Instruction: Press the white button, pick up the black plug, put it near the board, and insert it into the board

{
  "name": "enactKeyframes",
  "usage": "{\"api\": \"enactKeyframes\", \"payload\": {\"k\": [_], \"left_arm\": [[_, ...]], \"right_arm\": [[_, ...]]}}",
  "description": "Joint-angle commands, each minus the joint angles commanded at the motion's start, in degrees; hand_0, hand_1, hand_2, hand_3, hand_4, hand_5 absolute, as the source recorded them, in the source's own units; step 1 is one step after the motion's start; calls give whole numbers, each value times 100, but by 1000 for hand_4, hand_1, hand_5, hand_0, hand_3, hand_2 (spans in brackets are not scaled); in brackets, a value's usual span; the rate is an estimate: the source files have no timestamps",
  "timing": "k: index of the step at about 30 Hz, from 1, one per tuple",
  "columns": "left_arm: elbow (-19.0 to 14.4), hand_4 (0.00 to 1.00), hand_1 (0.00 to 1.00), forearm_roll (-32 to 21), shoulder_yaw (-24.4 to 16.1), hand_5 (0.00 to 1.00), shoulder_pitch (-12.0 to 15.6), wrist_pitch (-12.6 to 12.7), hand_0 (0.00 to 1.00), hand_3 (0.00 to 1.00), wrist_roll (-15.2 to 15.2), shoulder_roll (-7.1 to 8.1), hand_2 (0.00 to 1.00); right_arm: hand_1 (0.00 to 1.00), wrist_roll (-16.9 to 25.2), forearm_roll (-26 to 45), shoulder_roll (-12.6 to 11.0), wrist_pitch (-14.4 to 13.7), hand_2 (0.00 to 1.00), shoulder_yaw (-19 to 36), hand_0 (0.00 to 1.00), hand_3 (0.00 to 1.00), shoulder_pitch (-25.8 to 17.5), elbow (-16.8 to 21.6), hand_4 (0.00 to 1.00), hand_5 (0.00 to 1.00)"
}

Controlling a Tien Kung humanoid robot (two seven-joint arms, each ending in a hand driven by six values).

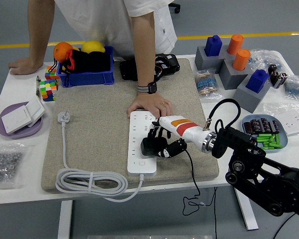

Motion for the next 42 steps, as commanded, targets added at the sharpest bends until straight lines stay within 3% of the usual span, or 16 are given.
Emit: {"api": "enactKeyframes", "payload": {"k": [18, 42], "left_arm": [[0, 588, 780, -2, 5, 527, 2, 2, 810, 785, -2, 1, 735], [0, 588, 780, 22, -15, 527, 4, 1, 810, 783, 6, -8, 734]], "right_arm": [[370, -60, -110, 31, -10, 379, -228, 357, 535, 102, 9, 853, 2], [371, 82, 36, 92, -178, 379, -342, 351, 537, 167, -296, 852, 2]]}}
